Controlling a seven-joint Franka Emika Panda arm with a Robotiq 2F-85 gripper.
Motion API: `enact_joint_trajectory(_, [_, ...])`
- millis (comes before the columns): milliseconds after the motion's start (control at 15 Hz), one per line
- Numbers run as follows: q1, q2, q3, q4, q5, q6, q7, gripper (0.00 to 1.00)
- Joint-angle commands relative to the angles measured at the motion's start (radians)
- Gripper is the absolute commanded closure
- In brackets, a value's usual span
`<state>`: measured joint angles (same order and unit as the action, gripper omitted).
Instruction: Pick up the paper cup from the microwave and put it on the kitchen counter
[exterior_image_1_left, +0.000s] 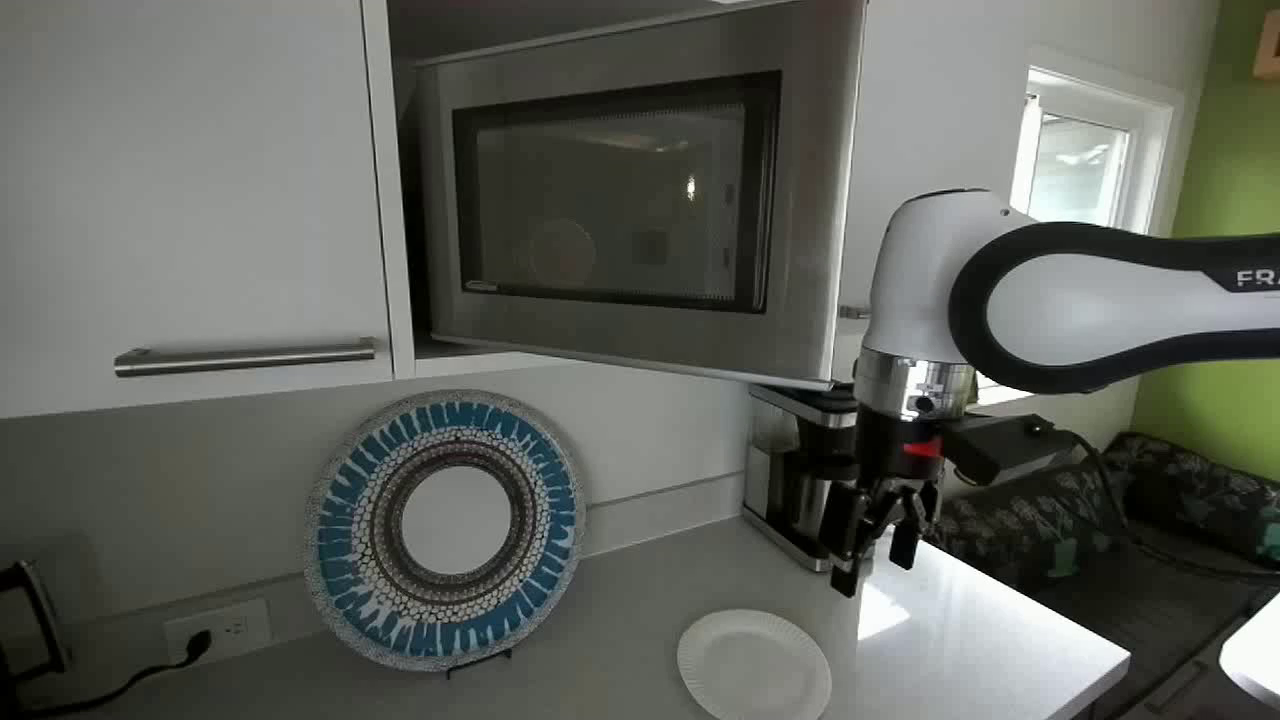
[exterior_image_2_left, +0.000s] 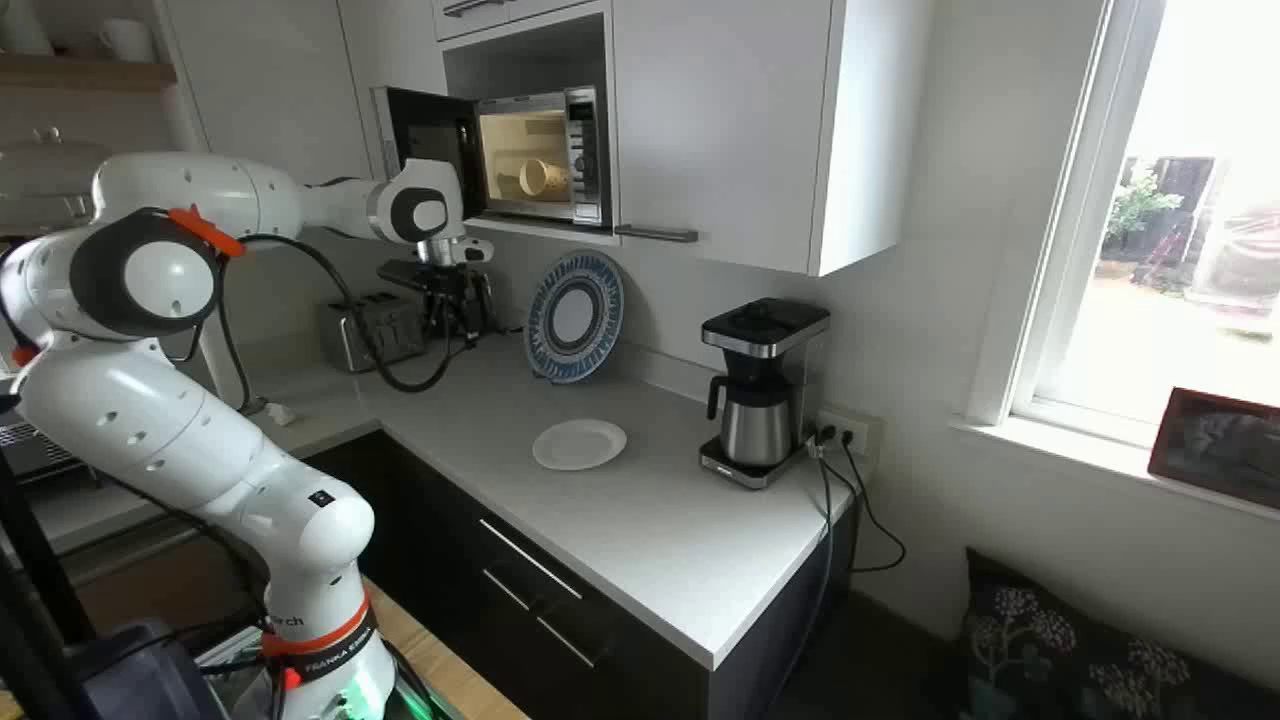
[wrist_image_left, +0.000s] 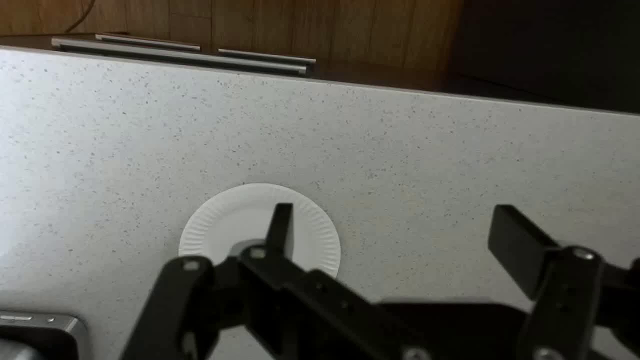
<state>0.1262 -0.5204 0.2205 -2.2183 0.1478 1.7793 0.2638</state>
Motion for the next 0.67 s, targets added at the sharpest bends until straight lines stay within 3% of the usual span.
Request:
enact_joint_trajectory(0, [0.003, 0.001, -0.002, 0.002, -0.002, -0.002, 0.001, 0.00])
enact_joint_trajectory(267, [-0.010, -0.004, -0.001, 0.003, -0.023, -0.006, 0.016, 0.00])
enact_joint_trajectory(600, [-0.037, -0.027, -0.015, 0.076, -0.255, -0.008, -0.115, 0.00])
